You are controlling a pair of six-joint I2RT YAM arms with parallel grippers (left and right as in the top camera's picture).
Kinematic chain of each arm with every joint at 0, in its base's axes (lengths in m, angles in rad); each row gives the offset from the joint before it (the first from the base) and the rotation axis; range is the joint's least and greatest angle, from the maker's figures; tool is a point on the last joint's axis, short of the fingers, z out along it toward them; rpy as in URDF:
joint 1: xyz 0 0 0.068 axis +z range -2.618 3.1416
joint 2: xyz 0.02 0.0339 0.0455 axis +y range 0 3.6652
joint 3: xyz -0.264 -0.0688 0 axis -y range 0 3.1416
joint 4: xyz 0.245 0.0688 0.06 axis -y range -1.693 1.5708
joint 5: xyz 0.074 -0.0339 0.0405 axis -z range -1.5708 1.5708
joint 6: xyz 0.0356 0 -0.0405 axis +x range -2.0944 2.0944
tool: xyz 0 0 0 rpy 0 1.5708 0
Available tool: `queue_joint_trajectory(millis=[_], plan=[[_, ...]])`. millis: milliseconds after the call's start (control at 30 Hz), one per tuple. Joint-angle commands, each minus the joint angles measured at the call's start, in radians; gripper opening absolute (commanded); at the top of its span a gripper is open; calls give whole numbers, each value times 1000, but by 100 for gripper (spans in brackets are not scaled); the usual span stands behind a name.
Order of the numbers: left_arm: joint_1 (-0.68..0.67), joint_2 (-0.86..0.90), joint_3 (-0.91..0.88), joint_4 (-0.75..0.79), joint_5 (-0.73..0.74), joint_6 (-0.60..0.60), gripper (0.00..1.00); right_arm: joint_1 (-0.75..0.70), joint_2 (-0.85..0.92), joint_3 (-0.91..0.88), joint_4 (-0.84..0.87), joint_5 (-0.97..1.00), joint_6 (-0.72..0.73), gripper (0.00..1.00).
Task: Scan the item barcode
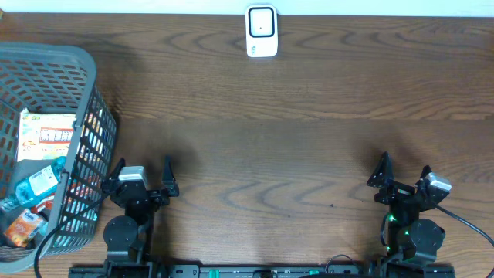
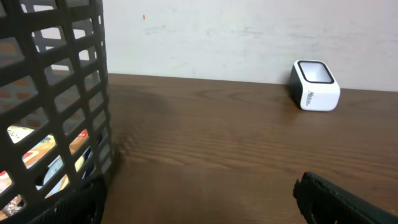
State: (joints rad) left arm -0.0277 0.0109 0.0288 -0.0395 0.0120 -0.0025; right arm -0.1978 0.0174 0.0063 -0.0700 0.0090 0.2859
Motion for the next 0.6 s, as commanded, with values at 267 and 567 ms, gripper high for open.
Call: queue_joint_trajectory(millis=[267,567], plan=[[5,23,92,16,336,-1,98,3,-4,-1,-4,8,13,99],[5,369,535,-140,333,-55,98,3,-4,-1,-4,8,13,99]])
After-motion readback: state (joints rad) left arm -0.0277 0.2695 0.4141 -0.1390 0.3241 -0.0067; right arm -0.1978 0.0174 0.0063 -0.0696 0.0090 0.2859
